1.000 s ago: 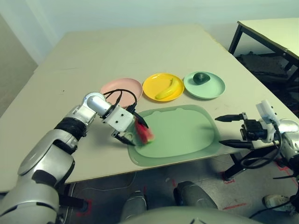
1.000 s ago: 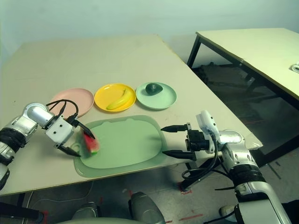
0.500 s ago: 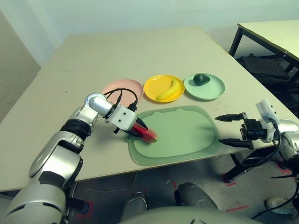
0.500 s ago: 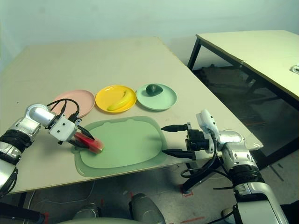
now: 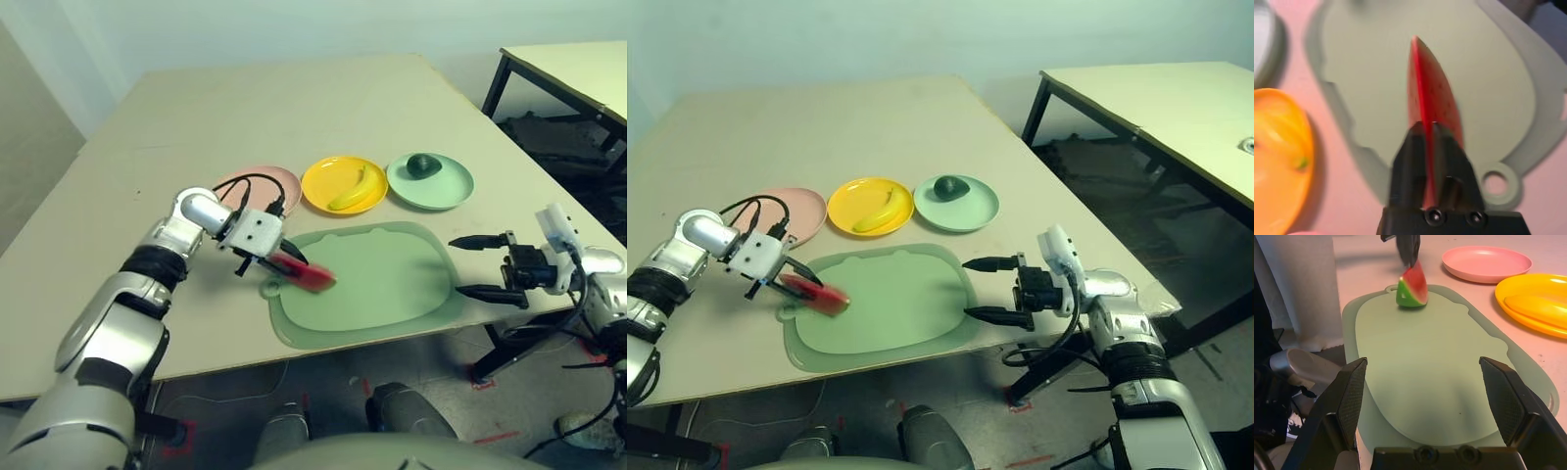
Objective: Place the fruits into color-matched plates.
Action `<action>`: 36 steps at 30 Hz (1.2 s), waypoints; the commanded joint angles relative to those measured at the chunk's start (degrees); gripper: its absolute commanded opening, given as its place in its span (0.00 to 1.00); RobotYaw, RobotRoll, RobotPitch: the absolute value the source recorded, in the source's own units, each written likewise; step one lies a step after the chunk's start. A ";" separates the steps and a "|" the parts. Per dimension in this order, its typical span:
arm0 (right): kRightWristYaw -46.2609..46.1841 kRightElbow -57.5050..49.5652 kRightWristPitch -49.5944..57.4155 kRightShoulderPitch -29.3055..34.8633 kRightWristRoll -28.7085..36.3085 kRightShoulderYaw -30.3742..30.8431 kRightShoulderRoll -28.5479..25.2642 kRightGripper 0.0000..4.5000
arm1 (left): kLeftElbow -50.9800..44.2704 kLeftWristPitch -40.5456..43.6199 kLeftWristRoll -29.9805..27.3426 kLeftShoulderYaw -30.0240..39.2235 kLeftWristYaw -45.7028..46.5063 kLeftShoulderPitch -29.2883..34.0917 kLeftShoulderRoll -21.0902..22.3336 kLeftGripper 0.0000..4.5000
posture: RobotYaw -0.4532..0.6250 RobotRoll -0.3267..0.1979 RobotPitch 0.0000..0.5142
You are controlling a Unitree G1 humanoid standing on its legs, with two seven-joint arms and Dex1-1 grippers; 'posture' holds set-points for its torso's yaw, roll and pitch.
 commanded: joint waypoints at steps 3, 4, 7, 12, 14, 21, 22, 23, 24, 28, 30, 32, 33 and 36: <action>0.11 0.56 0.54 -1.24 -1.56 -1.21 0.80 1.00 | 0.21 0.61 -0.03 -0.97 -0.56 0.66 1.18 0.00 | 0.21 0.62 0.00; 0.11 0.63 0.50 -1.20 -1.63 -1.27 0.88 1.00 | -0.10 0.73 -0.13 -1.04 -0.56 0.89 1.24 0.00 | 0.21 0.62 0.00; 0.11 0.91 0.27 -1.10 -1.78 -1.31 0.93 1.00 | -0.64 0.82 -0.20 -0.73 -0.56 1.56 1.01 0.00 | 0.21 0.62 0.00; 0.11 0.28 0.45 -0.86 -1.95 -1.09 0.77 1.00 | -0.62 1.02 -0.24 0.22 -0.56 1.66 0.20 0.00 | 0.21 0.62 0.00; 0.11 0.25 0.34 -0.75 -1.94 -0.94 0.61 1.00 | -0.80 1.30 -0.49 0.20 -0.56 1.51 0.13 0.00 | 0.21 0.62 0.00; 0.11 -0.21 0.12 -0.14 -1.85 -0.41 0.09 1.00 | -3.15 2.78 -2.01 -0.56 -0.56 1.29 0.99 0.00 | 0.21 0.62 0.00; 0.11 -0.26 0.12 -0.11 -1.84 -0.36 0.06 1.00 | -3.32 2.81 -2.14 -0.70 -0.56 1.24 1.15 0.00 | 0.21 0.62 0.00; 0.11 -0.31 0.10 -0.10 -1.83 -0.32 0.02 1.00 | -3.44 2.85 -2.27 -0.83 -0.56 1.19 1.28 0.00 | 0.21 0.62 0.00; 0.11 -0.27 0.09 -0.14 -1.83 -0.29 -0.02 1.00 | -3.56 2.86 -2.41 -1.00 -0.56 1.14 1.42 0.05 | 0.21 0.62 0.00; 0.11 -0.08 -0.06 -0.38 -1.85 -0.19 0.04 1.00 | -3.72 2.41 -2.37 -1.59 -0.56 1.18 1.77 0.28 | 0.20 0.62 0.00; 0.11 -0.11 -0.07 -0.43 -1.80 -0.10 0.06 1.00 | -3.65 2.26 -2.33 -1.73 -0.56 1.14 1.86 0.43 | 0.20 0.62 0.00; 0.11 -0.10 -0.10 -0.44 -1.77 -0.01 0.06 1.00 | -3.53 2.19 -2.35 -1.82 -0.56 1.08 1.91 0.55 | 0.20 0.62 0.00; 0.11 -0.03 -0.11 -0.50 -1.79 0.04 0.08 1.00 | -3.40 2.09 -2.31 -1.87 -0.56 1.02 1.92 0.62 | 0.20 0.62 0.00; 0.11 0.08 -0.06 -0.71 -1.81 0.19 0.13 1.00 | -2.87 0.90 -1.96 -2.61 -0.56 0.69 2.34 0.85 | 0.20 0.62 0.00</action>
